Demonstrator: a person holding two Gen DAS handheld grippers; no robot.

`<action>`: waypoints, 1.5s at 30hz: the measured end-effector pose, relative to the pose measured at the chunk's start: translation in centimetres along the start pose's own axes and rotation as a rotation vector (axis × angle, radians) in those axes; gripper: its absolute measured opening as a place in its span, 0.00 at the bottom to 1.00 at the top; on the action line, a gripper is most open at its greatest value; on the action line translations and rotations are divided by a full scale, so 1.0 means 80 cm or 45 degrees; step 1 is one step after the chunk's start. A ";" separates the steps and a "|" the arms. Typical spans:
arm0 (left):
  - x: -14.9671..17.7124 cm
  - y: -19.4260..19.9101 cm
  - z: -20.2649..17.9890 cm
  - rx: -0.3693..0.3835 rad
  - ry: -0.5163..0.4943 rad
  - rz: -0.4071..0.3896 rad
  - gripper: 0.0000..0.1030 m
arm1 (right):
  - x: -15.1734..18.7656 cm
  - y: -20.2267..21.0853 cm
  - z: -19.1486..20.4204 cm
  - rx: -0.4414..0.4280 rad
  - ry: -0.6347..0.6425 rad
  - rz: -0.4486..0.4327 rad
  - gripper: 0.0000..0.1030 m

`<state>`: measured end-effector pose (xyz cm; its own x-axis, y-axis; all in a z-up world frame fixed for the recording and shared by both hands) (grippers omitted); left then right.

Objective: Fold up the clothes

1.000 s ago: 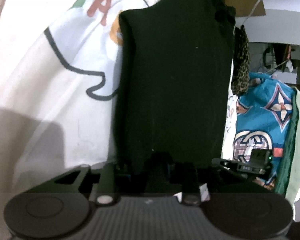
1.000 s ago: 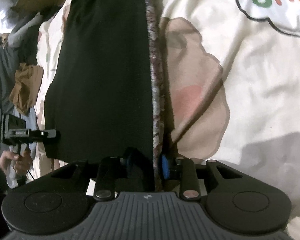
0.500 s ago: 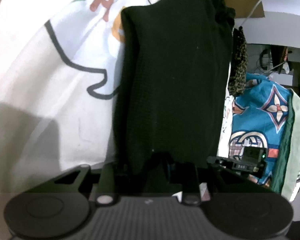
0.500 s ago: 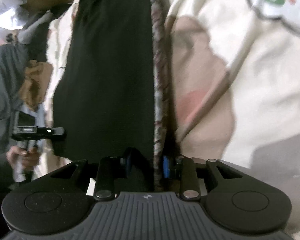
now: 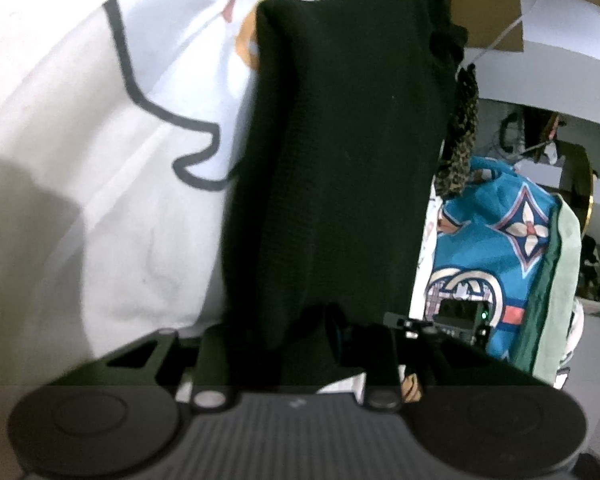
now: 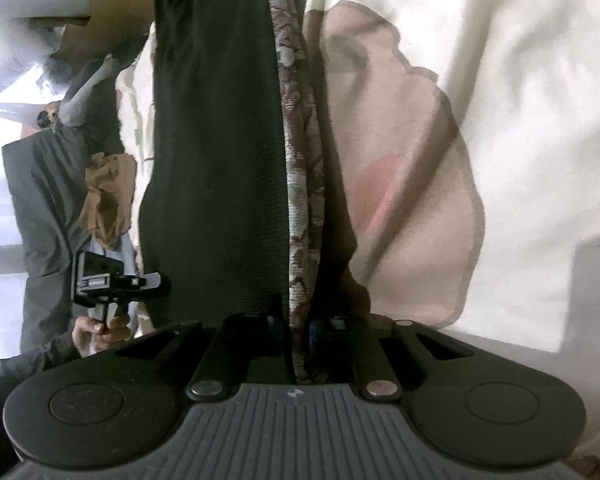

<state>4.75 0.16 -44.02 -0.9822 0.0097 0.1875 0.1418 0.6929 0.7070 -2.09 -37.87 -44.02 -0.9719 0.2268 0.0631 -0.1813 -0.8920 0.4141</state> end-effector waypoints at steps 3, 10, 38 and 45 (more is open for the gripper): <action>0.003 -0.002 -0.001 0.009 -0.009 0.009 0.32 | -0.001 0.000 0.001 -0.036 -0.017 -0.009 0.08; -0.001 -0.008 -0.002 0.001 0.011 -0.024 0.19 | -0.008 -0.006 0.008 -0.075 -0.016 -0.071 0.09; 0.053 0.160 -0.111 0.296 -0.221 -0.232 0.05 | 0.023 0.055 0.178 -0.169 0.369 -0.005 0.02; 0.079 0.188 -0.116 0.289 -0.264 -0.159 0.05 | 0.058 0.064 0.222 -0.229 0.431 0.140 0.02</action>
<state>1.83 3.95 -25.91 -0.9977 0.0448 -0.0505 0.0103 0.8405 0.5417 -4.86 -34.40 -25.47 -0.9761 0.0112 -0.2171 -0.0676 -0.9648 0.2542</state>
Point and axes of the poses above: each gripper's, at about its wrist camera, not at the fingertips, and y roughly against the way its jaws point, z to its left, x to its underside, the point moved 7 cm from there along -y, roughly the way its jaws point, and after that the axes turned 13 degrees about -x, right-handed, at the moved point
